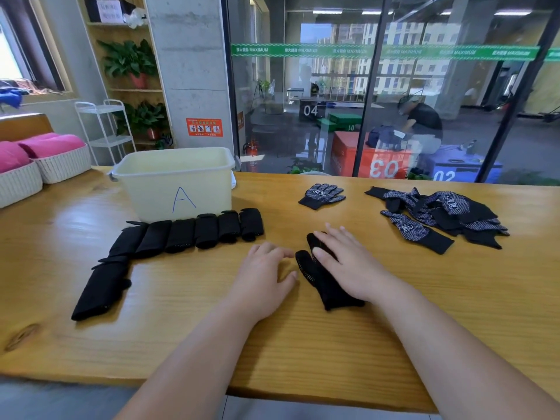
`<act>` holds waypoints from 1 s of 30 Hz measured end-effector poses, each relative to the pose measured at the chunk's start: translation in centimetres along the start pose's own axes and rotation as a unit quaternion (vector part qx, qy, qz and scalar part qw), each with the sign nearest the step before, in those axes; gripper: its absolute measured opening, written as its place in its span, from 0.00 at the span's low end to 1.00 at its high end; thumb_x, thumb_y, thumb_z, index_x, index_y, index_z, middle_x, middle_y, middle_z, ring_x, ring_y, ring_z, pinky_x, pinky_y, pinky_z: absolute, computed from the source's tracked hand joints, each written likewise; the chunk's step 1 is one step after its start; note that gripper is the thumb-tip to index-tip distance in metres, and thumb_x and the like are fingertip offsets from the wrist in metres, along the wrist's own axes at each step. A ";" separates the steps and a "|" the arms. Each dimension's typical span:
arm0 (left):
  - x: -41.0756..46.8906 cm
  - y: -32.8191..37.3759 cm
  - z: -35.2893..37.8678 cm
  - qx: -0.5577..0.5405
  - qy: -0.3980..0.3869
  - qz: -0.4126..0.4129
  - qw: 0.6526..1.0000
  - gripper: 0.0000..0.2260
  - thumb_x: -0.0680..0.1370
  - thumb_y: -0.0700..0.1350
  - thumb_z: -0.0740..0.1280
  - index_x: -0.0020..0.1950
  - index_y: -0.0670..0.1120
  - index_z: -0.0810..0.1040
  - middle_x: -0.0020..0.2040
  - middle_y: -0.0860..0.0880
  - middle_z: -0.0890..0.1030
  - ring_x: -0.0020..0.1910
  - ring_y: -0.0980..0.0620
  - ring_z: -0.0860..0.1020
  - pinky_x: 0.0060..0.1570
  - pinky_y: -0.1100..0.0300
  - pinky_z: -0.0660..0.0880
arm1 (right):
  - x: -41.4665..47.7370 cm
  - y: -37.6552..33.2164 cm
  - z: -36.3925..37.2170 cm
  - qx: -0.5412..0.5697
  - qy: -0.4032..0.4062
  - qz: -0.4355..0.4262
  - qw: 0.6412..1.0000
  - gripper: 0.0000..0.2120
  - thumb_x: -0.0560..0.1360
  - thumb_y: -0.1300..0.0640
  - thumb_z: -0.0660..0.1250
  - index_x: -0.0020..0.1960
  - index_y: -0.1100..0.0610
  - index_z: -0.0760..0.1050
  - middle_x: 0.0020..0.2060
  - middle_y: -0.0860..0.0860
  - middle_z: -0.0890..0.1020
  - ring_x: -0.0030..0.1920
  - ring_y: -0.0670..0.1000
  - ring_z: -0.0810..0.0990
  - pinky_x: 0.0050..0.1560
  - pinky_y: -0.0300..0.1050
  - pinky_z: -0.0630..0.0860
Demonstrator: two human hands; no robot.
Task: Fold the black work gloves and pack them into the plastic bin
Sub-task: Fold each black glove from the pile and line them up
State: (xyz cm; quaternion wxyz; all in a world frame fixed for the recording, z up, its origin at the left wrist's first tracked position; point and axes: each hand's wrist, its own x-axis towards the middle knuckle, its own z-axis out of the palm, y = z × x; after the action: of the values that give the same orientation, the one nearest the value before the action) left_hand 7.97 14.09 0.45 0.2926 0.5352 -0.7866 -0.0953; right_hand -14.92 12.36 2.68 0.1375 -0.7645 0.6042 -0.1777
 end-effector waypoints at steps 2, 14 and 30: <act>0.1 0.0 0.3 0.011 -0.002 0.018 1.000 0.16 0.82 0.56 0.70 0.70 0.58 0.80 0.63 0.58 0.75 0.68 0.55 0.68 0.71 0.54 0.69 | -2.3 0.3 -0.6 0.008 0.031 -0.043 0.999 0.23 0.83 0.34 0.62 0.76 0.36 0.72 0.82 0.36 0.62 0.84 0.44 0.52 0.82 0.54 0.57; 0.1 -0.4 1.2 0.048 0.008 0.055 0.997 0.13 0.81 0.59 0.70 0.65 0.61 0.85 0.60 0.62 0.77 0.66 0.56 0.68 0.70 0.50 0.69 | -6.8 0.2 0.9 0.048 0.107 -0.093 0.989 0.04 0.76 0.41 0.76 0.45 0.40 0.86 0.54 0.30 0.82 0.61 0.36 0.77 0.65 0.49 0.75; 0.4 -0.2 1.5 0.078 0.016 0.043 0.996 0.25 0.76 0.71 0.69 0.67 0.58 0.84 0.62 0.63 0.78 0.69 0.57 0.68 0.73 0.52 0.67 | -7.2 -0.3 1.0 0.140 0.107 -0.096 0.980 0.01 0.77 0.46 0.77 0.46 0.40 0.86 0.51 0.31 0.85 0.57 0.38 0.82 0.61 0.45 0.77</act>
State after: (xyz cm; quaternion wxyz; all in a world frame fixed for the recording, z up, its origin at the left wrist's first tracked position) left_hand 7.23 13.43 -0.71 0.2666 0.5238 -0.8089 -0.0127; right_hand -15.72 19.44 1.10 0.1596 -0.7687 0.5085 -0.3536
